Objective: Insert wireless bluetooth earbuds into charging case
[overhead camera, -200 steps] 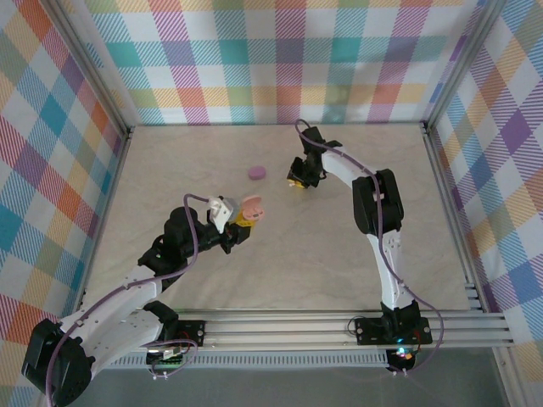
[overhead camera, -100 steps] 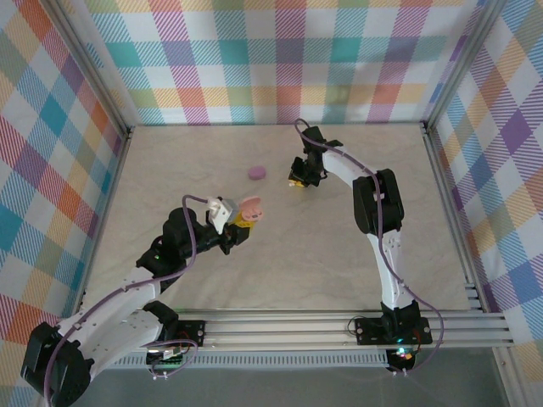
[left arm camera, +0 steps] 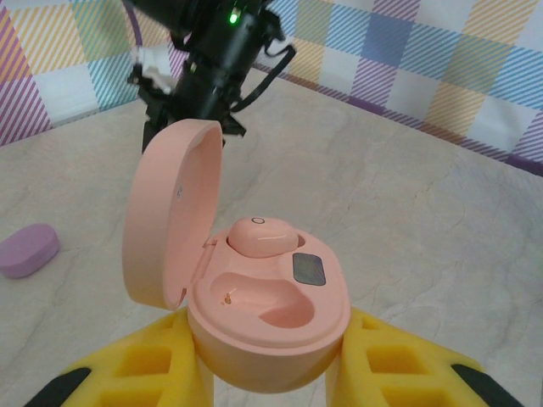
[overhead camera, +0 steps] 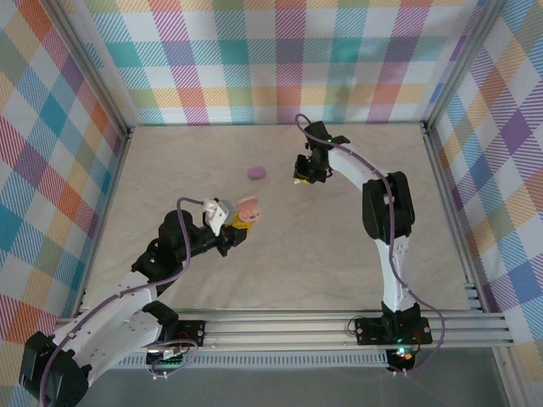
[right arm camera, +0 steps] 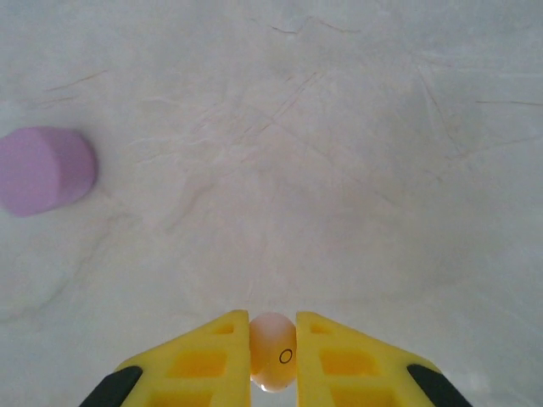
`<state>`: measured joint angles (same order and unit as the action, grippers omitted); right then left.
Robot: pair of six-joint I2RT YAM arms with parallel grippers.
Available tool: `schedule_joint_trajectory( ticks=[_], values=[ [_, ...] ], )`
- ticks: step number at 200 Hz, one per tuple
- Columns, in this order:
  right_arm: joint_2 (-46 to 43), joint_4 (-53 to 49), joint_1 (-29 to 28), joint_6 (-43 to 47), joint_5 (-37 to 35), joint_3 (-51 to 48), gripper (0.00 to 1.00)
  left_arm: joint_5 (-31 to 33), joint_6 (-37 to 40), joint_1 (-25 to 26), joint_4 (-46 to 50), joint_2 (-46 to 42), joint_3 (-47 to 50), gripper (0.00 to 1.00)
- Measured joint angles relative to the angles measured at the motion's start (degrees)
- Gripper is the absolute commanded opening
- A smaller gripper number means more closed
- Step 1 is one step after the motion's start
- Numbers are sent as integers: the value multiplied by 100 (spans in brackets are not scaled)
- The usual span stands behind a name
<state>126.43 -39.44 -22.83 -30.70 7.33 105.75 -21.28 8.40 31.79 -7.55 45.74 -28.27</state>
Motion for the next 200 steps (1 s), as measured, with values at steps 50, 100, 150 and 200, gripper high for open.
schedule_joint_trajectory(
  ticks=[50, 100, 150, 200],
  values=[
    [-894, 22, -7, 326, 24, -678, 17, 0, -31, 0, 4, -37, 0, 17],
    [-1261, 26, -118, 621, 63, -1473, 17, -4, -195, 0, -26, 35, 7, 17],
    [-2153, -118, -258, 802, 96, -2035, 17, -9, -282, 9, -166, 365, 50, 17],
    [-3416, -382, -282, 1029, 101, -2081, 17, -26, -256, 197, -203, 1010, -269, 16]
  ],
)
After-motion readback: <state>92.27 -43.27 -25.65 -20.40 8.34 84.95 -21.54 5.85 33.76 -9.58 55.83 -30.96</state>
